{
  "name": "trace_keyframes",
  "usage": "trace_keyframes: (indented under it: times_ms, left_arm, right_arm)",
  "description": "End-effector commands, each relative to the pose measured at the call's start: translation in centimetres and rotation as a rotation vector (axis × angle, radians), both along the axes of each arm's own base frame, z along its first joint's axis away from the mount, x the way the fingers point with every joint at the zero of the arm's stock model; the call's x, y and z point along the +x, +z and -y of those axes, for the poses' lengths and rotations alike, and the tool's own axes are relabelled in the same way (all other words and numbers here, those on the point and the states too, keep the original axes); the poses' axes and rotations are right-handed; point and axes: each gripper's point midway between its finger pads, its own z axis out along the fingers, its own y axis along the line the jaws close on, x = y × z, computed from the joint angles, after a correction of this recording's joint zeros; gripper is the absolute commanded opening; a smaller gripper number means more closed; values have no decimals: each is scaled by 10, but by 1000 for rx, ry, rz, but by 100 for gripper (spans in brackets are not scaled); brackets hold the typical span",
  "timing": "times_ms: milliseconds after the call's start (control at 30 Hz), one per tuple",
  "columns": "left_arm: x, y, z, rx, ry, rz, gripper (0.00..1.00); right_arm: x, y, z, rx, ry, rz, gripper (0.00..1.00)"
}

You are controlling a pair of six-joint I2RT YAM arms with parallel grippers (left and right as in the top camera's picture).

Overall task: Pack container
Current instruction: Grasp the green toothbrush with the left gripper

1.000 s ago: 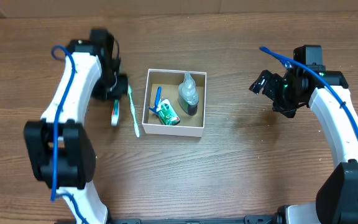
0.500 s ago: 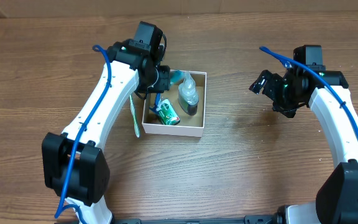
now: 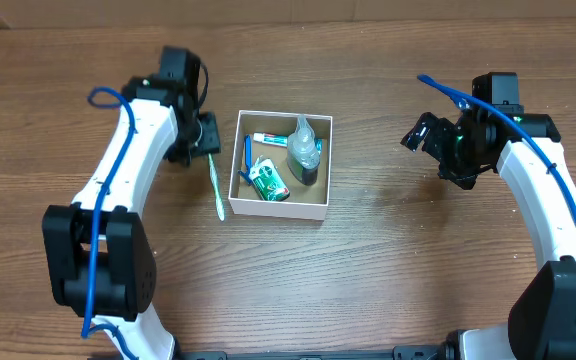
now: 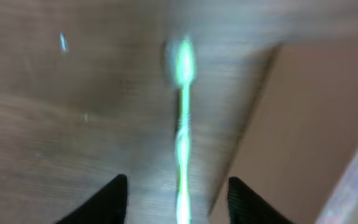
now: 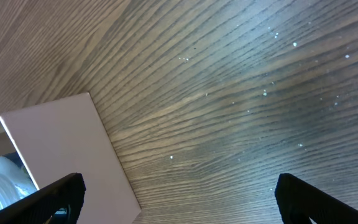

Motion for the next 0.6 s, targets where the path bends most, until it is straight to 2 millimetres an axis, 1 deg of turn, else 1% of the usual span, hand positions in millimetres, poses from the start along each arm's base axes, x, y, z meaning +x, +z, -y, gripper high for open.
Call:
trace_keyframes:
  times_ms: [0,67,100,167,233,267,333,367,400,467,533,567]
  left_arm:
    - [-18,-47,-1,-14,74,-41,56]
    - [-23,-64,7,-64,67,-47,55]
    - [-24,-69,10,-79,68,-50,54]
    - [-27,-81,9,-74,80,-70,51]
    - [-30,-90,8,-65,82,-95,46]
    - [-32,-94,7,-63,83,-107,40]
    - [-34,-100,7,-63,83,-124,20]
    - [-33,-100,6,-58,83,-120,14]
    - [-31,-97,6,-53,84,-109,10]
    - [-21,-84,5,-47,73,-72,6]
    - [-9,-57,7,-52,46,-20,4]
    - [-2,-36,8,-55,30,15,4]
  right_arm:
    - [1,9,1,0,-3,27,100]
    - [1,9,1,0,-3,27,100]
    - [1,9,1,0,-3,27,100]
    - [1,9,1,0,-3,27,100]
    - [1,9,1,0,-3,27,100]
    - [1,9,1,0,-3,27,100]
    - [1,9,1,0,-3,27,100]
    - [1,9,1,0,-3,27,100]
    - [1,9,1,0,-3,27,100]
    - [1,9,1,0,-3,27,100]
    - [1,9,1,0,-3,27,100]
    - [1,9,1,0,-3,27,100]
